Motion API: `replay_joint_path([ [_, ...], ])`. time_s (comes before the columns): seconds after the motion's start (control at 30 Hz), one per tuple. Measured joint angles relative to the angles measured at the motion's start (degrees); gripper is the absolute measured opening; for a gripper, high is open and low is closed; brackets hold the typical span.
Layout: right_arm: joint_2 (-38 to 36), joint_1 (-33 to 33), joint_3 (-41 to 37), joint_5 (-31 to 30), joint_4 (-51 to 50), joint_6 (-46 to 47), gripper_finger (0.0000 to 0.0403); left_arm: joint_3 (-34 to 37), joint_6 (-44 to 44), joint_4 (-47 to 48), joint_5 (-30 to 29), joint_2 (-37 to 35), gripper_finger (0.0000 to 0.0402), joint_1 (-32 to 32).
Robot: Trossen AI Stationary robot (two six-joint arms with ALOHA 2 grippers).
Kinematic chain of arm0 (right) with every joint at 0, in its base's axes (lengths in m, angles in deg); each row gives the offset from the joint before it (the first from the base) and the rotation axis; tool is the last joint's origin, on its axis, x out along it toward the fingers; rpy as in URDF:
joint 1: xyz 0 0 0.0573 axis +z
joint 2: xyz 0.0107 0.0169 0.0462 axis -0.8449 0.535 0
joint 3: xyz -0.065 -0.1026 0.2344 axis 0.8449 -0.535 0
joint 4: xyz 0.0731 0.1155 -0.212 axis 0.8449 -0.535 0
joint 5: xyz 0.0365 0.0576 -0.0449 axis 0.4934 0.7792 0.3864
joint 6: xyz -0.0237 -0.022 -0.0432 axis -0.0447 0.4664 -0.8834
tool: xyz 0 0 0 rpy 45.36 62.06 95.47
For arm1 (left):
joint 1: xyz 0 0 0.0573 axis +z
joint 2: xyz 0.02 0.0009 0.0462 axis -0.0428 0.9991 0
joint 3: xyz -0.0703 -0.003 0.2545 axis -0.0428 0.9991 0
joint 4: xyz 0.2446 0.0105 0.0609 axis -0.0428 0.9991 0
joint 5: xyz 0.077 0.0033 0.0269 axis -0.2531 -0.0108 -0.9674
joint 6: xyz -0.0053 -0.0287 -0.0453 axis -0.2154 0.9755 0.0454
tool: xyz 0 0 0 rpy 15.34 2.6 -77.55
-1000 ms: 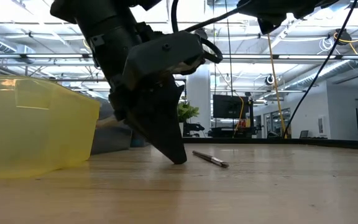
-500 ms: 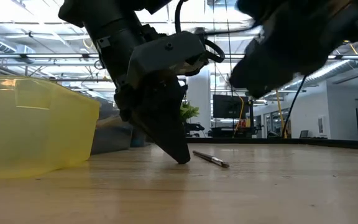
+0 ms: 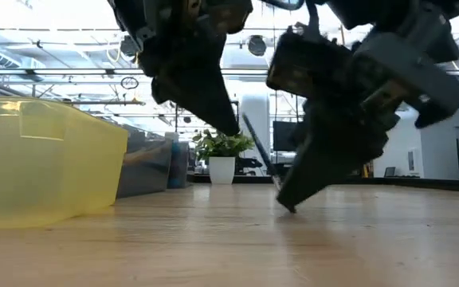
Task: Pick & Place Paint Supplies
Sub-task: Put the black paint brush into the yellow bin
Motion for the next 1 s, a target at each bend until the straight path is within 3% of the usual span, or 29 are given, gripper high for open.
replay_joint_path([
  [0.17, -1.95, 0.45, -0.04, -5.58, -9.32, 2.90, 0.0000, 0.03, 0.49, 0.22, -0.98, 0.20, 0.0023, 0.01],
  [0.43, -2.85, 1.26, -0.09, -6.04, -12.85, 4.09, 0.0000, 0.02, 0.57, 0.26, -1.41, 0.20, 0.0007, 0.08],
  [0.77, -3.08, 2.21, 0.02, -0.59, -19.67, 7.01, 0.0000, 0.03, -0.78, 0.44, -2.30, 0.20, 0.0030, 0.10],
  [1.0, -3.37, 5.66, -0.04, 6.39, -20.81, 3.34, 0.0000, 0.02, -1.41, -0.20, -5.90, 0.20, 0.0030, 1.07],
])
